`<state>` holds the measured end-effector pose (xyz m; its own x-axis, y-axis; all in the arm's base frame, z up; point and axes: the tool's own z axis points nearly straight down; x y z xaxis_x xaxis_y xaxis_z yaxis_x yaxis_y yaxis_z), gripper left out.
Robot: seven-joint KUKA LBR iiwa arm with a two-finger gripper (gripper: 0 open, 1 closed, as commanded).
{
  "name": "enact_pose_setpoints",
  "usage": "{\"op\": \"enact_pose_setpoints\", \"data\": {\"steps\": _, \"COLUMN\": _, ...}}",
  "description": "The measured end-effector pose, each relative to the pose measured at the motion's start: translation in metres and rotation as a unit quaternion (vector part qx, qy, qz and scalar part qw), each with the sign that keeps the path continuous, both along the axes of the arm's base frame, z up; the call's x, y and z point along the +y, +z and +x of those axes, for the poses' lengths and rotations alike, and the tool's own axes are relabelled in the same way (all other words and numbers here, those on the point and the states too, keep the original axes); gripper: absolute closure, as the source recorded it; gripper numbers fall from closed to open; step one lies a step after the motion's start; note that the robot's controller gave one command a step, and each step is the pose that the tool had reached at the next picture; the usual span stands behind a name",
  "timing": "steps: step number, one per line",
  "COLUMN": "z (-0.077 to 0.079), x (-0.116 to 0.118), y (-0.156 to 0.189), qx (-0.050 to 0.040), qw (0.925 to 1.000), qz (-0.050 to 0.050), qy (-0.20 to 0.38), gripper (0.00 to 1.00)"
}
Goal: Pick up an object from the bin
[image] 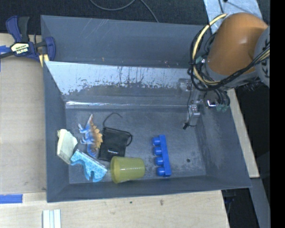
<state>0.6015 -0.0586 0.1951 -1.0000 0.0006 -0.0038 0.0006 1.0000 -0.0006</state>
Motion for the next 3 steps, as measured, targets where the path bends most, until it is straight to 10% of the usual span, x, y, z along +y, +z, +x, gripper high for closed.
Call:
{"op": "enact_pose_setpoints", "data": {"steps": 2, "z": -0.015, "x": 0.062, "y": -0.068, "qx": 0.0, "qw": 0.9943, "qz": 0.0, "qy": 0.107, "gripper": 0.0}}
{"op": "enact_pose_setpoints", "data": {"steps": 3, "z": -0.039, "x": 0.036, "y": -0.102, "qx": -0.0037, "qw": 0.994, "qz": 0.0, "qy": 0.11, "gripper": 0.0}}
